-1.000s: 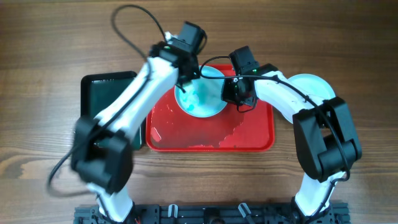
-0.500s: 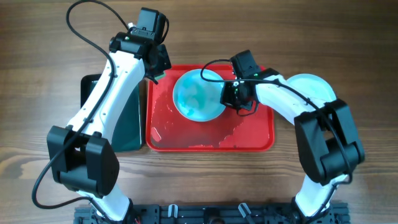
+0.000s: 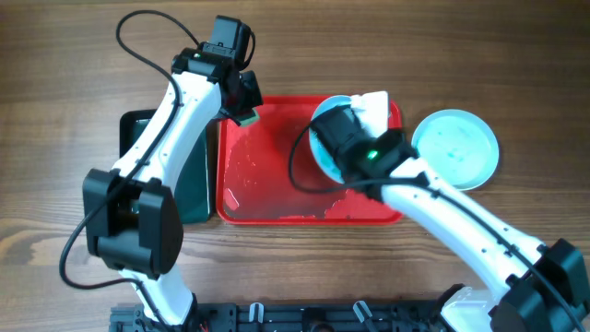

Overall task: Clean dirty plates on tray and stack at the side
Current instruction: 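Carry the plate right with the right gripper and stack it on the pile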

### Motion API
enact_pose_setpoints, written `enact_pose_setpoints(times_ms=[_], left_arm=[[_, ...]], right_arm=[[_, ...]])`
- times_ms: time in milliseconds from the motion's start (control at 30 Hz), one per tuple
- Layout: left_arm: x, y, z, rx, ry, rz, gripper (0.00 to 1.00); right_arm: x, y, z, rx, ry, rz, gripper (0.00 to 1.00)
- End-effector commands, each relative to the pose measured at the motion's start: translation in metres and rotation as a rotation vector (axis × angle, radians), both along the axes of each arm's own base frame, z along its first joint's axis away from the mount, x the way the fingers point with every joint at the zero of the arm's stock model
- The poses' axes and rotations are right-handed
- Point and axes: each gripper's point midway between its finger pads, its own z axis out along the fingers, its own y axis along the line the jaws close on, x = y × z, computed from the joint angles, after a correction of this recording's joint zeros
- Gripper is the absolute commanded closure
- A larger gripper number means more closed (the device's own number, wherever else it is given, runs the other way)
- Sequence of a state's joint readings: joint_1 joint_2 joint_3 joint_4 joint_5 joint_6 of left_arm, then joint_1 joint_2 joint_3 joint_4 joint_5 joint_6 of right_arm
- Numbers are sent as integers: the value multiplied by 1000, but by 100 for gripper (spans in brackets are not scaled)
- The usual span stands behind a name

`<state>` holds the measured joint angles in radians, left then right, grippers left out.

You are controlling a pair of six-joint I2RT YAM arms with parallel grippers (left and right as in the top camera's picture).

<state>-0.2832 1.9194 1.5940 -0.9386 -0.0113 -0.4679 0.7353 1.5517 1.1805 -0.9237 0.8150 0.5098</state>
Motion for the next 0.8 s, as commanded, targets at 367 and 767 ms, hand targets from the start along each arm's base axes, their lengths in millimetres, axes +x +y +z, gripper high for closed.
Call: enact_pose_setpoints(times_ms=[367,767], left_arm=[[-4,-8,-25,-24,67,-29,96],[-4,-7,-25,-21,66,-28,96]], right_arm=[[-17,22,97,-404,-444,69,96],[-21,-31,-15,387,70,-359,96]])
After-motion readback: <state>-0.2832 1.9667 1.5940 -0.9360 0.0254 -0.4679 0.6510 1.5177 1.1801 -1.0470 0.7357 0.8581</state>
